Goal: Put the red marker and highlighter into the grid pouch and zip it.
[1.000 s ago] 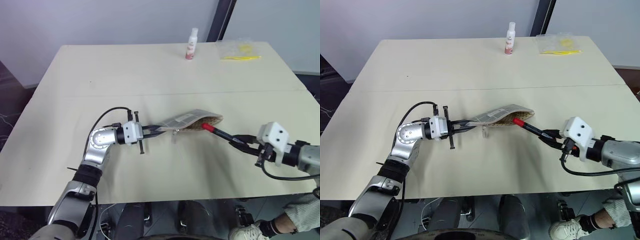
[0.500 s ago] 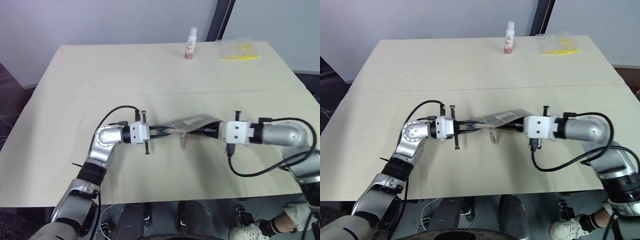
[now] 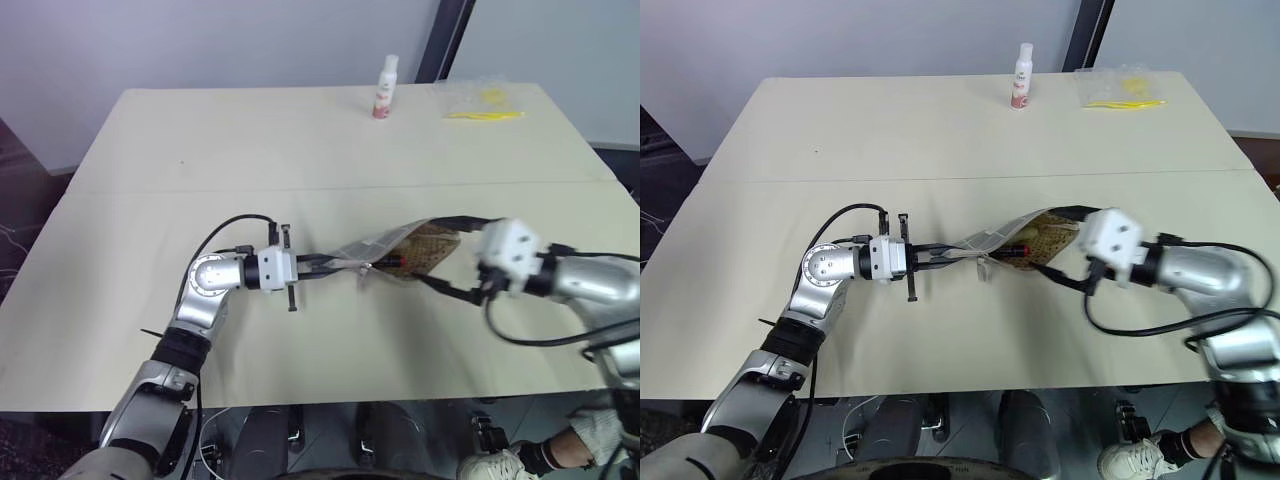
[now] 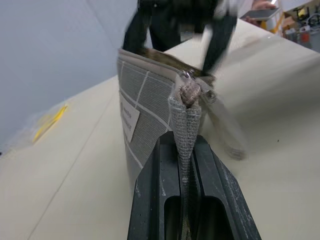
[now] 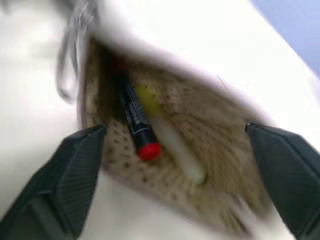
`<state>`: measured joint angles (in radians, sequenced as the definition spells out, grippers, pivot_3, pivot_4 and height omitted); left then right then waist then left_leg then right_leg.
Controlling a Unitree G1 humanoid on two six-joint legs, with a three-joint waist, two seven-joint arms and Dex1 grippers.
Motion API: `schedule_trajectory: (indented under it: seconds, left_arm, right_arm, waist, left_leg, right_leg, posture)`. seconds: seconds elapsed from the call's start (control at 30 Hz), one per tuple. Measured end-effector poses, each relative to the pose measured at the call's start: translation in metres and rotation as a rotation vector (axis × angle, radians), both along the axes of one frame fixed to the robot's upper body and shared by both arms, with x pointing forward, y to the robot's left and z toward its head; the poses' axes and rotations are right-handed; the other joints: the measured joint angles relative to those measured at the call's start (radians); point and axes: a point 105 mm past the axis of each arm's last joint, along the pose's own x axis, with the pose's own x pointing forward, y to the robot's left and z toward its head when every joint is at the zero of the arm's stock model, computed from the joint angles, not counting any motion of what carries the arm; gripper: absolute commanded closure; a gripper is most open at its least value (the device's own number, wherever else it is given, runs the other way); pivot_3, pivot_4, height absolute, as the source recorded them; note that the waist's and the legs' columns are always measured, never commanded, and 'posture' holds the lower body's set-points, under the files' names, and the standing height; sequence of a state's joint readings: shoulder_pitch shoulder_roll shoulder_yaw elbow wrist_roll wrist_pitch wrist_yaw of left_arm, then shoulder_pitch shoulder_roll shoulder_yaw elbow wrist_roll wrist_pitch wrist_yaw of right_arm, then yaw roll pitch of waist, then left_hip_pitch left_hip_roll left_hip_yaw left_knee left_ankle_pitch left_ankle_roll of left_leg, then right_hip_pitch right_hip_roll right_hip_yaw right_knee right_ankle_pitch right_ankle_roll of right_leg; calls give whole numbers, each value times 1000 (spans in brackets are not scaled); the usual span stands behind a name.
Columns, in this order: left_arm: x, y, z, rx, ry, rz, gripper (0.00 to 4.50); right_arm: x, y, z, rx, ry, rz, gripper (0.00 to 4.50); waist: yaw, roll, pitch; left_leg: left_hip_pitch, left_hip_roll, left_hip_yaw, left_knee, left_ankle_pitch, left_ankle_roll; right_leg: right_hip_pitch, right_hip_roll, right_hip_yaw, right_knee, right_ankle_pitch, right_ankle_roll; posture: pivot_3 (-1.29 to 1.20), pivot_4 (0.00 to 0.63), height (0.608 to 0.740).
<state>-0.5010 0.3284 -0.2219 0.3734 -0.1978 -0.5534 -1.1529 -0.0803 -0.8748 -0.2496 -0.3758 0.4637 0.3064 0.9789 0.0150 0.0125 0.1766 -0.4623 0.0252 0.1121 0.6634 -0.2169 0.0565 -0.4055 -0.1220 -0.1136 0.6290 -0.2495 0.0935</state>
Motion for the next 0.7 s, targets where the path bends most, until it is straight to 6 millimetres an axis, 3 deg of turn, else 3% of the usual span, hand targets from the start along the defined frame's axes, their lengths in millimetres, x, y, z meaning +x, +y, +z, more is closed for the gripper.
schedule_trajectory:
  seconds: [0.1, 0.23, 0.33, 0.4, 0.53, 0.7]
  left_arm:
    - [0, -2, -1, -10, 8, 2, 4500]
    - [3, -9, -6, -7, 13, 8, 4500]
    - [5, -13, -10, 4, 10, 5, 4500]
    - [5, -17, -8, 5, -7, -4, 4500]
    - [7, -21, -2, 26, -68, -17, 4500]
    - [10, -24, 0, 18, -92, -6, 4500]
  right_arm:
    - [-28, -1, 8, 218, 205, 2, 138]
    - [-61, 9, -29, 329, 505, 5, 138]
    - [-68, 25, -48, 357, 555, -1, 138]
    - [-64, 39, -66, 387, 562, -33, 138]
    - [-32, 57, -88, 359, 482, -126, 138]
    - [11, 69, -82, 437, 377, -203, 138]
  waist:
    - [-1, -1, 0]
    - [-1, -1, -1]
    - [-4, -1, -1]
    - [-3, -1, 0]
    - [-4, -1, -1]
    - [0, -1, 0]
  left_leg:
    - [1, 1, -1, 0, 0, -1]
    - [1, 1, -1, 0, -1, -2]
    - [1, 1, -1, 0, -1, -3]
    - [0, 1, -1, 0, -2, -3]
    - [0, 1, 0, -1, -2, -3]
    - [-1, 0, 0, -1, 0, 0]
  right_leg:
    - [2, 0, 0, 0, -1, -3]
    - [0, 0, 0, -1, -2, -4]
    - [-1, 0, 0, -2, -2, -3]
    - [-4, 1, 0, -3, -2, -3]
    - [-4, 1, -1, -4, -1, -4]
    - [-4, 2, -2, -4, 0, -1]
  posture:
    - [0, 150, 740]
    - [0, 150, 740]
    - [0, 150, 740]
    - [0, 150, 740]
    - [0, 150, 740]
    - [0, 150, 740]
